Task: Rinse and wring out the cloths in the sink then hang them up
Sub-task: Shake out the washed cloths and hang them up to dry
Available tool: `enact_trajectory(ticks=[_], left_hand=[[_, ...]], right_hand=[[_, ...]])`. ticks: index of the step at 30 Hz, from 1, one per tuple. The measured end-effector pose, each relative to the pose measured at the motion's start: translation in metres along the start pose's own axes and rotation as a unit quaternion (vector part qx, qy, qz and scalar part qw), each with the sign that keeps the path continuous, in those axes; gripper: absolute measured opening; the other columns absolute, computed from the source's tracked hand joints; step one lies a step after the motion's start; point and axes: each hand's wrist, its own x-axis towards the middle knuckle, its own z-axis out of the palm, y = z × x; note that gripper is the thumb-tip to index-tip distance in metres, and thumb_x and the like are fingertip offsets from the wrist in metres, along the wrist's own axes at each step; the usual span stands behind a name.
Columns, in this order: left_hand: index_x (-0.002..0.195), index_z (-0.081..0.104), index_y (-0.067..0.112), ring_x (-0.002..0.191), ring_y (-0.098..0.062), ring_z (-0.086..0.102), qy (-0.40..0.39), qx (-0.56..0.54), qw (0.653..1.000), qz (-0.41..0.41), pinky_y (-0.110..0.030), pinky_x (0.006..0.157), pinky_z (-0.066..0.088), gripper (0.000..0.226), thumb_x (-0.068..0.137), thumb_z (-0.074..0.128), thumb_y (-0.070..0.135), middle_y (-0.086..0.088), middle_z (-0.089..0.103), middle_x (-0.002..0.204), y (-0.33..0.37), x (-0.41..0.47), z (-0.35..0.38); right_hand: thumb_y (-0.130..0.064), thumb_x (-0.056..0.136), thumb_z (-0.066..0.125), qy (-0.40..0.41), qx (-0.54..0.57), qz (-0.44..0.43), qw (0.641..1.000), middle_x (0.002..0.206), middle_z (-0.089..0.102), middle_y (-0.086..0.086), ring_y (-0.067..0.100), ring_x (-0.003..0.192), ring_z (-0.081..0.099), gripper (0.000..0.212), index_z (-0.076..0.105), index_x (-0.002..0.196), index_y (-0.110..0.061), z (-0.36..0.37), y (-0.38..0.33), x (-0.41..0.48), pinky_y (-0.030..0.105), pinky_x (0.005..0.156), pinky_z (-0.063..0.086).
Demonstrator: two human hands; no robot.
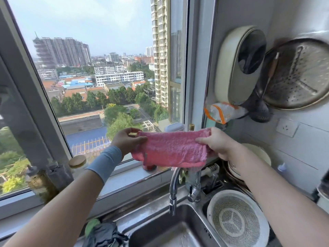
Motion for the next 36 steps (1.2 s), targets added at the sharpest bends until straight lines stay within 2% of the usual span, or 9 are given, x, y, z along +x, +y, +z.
enact_trajectory(ticks=[9,13,15,18,21,25,29,33,36], left_hand=[[0.08,0.064,0.03,0.08,-0.032,0.069,-0.029,-0.042,0.999,0.016,-0.044,0.065,0.06,0.021,0.093,0.062,0.013,-0.016,0.07,0.107,0.013,0.028,0.057],[0.097,0.072,0.026,0.084,-0.022,0.065,-0.022,0.189,0.981,0.022,-0.028,0.071,0.057,0.021,0.096,0.057,0.011,-0.002,0.068,0.112,-0.008,0.043,0.083],[0.118,0.067,0.023,0.088,-0.021,0.063,-0.073,0.292,0.954,0.002,-0.027,0.076,0.054,0.026,0.095,0.058,0.014,0.002,0.062,0.112,-0.028,0.042,0.093],[0.116,0.064,0.015,0.093,-0.023,0.063,-0.063,0.337,0.939,0.02,-0.033,0.087,0.052,0.023,0.095,0.061,0.022,-0.003,0.064,0.105,-0.049,0.036,0.103],[0.096,0.059,0.01,0.068,-0.021,0.056,-0.162,0.15,0.963,-0.157,-0.032,0.062,0.048,0.023,0.099,0.053,0.032,-0.006,0.058,0.085,-0.057,0.024,0.114],[0.092,0.06,0.013,0.063,-0.015,0.055,-0.263,0.095,0.918,-0.281,-0.022,0.059,0.046,0.044,0.091,0.057,0.056,0.002,0.058,0.072,-0.065,0.01,0.118],[0.094,0.066,0.015,0.06,-0.014,0.057,-0.215,0.027,0.941,-0.261,-0.028,0.067,0.054,0.024,0.091,0.066,0.039,0.004,0.059,0.067,-0.068,0.006,0.113],[0.095,0.069,0.022,0.059,-0.019,0.062,-0.053,0.045,0.98,-0.185,-0.029,0.056,0.056,0.01,0.096,0.061,0.028,-0.007,0.067,0.081,-0.064,0.01,0.105],[0.084,0.061,0.012,0.056,-0.018,0.05,0.032,0.071,0.988,-0.13,-0.031,0.051,0.048,0.026,0.102,0.047,0.024,-0.009,0.058,0.078,-0.056,0.024,0.096]], right_hand=[[-0.001,0.075,0.083,0.143,0.143,-0.036,0.979,0.109,0.068,0.013,0.029,0.082,0.074,0.052,0.057,0.119,-0.009,-0.043,0.014,0.02,0.039,0.064,0.062],[-0.013,0.08,0.08,0.217,-0.111,-0.006,0.97,0.114,0.058,0.003,0.015,0.078,0.062,0.063,0.045,0.132,-0.015,-0.033,0.047,0.027,0.019,0.048,0.045],[-0.025,0.079,0.079,0.18,-0.259,0.0,0.949,0.124,0.05,0.005,0.02,0.092,0.057,0.073,0.039,0.139,-0.019,-0.025,0.071,0.03,0.019,0.063,0.041],[-0.025,0.079,0.074,0.121,-0.288,-0.079,0.947,0.115,0.054,-0.004,0.015,0.101,0.058,0.032,0.059,0.106,-0.03,-0.021,0.09,0.032,0.019,0.075,0.04],[-0.024,0.073,0.069,0.027,-0.29,-0.092,0.952,0.085,0.066,-0.016,0.003,0.083,0.063,0.015,0.064,0.079,-0.036,-0.016,0.097,0.029,0.017,0.068,0.045],[-0.05,0.059,0.077,-0.024,-0.305,-0.116,0.945,0.092,0.065,-0.024,-0.01,0.083,0.059,0.034,0.062,0.089,-0.043,-0.008,0.107,0.021,0.007,0.067,0.04],[-0.048,0.071,0.08,0.046,-0.276,-0.136,0.95,0.09,0.067,-0.021,-0.004,0.084,0.06,0.015,0.07,0.08,-0.041,-0.002,0.114,0.016,0.012,0.068,0.039],[-0.037,0.081,0.073,0.09,-0.228,-0.144,0.959,0.076,0.068,-0.02,-0.003,0.073,0.061,0.01,0.071,0.071,-0.037,-0.002,0.113,0.012,0.02,0.066,0.044],[-0.034,0.081,0.064,0.083,-0.22,-0.157,0.959,0.074,0.066,-0.02,-0.002,0.068,0.058,0.008,0.064,0.073,-0.038,-0.001,0.107,0.009,0.023,0.064,0.044]])
